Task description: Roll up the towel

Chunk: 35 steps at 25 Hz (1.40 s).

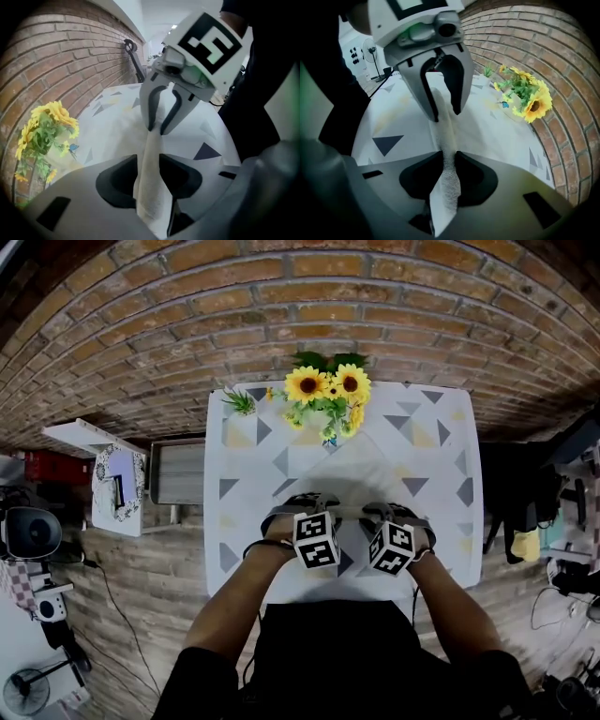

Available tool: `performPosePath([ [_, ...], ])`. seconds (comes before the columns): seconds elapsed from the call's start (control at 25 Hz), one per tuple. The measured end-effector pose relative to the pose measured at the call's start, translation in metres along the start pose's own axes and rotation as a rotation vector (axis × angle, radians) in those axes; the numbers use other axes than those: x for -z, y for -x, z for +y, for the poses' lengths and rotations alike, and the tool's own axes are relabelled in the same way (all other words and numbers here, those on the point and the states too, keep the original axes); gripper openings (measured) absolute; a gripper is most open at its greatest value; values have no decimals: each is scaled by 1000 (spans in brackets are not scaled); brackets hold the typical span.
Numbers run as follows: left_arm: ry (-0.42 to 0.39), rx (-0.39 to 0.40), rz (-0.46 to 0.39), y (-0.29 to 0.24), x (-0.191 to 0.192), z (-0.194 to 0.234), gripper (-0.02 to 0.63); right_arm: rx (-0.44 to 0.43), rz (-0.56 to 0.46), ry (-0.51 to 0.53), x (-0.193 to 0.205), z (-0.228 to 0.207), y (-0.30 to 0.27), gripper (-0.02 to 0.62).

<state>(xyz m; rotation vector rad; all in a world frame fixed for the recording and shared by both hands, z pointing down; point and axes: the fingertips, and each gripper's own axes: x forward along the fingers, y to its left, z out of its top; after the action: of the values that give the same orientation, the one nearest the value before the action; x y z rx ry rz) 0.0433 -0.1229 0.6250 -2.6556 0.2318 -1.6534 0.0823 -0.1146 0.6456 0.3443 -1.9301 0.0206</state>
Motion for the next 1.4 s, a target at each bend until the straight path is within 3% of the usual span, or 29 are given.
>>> performPosePath([
  [0.2, -66, 2, 57, -10, 5, -9, 167, -22, -26, -121, -2, -17, -1, 98],
  [0.36, -8, -7, 71, -21, 12, 2, 163, -13, -33, -169, -3, -27, 0, 101],
  [0.6, 73, 59, 73, -18, 13, -10, 91, -23, -48, -164, -1, -14, 6, 100],
  [0.84, 152, 85, 72, -14, 17, -40, 87, -58, -68, -115, 6, 18, 12, 146],
  [1.04, 267, 118, 60, -10, 14, -80, 86, -112, -63, -2, 21, 56, 21, 190],
  [1.28, 374, 131, 42, -8, 15, -113, 87, -153, -60, 113, 32, 83, 24, 177],
  [1.4, 339, 75, 55, -7, 17, -105, 104, -157, -51, 134, 30, 78, 23, 143],
])
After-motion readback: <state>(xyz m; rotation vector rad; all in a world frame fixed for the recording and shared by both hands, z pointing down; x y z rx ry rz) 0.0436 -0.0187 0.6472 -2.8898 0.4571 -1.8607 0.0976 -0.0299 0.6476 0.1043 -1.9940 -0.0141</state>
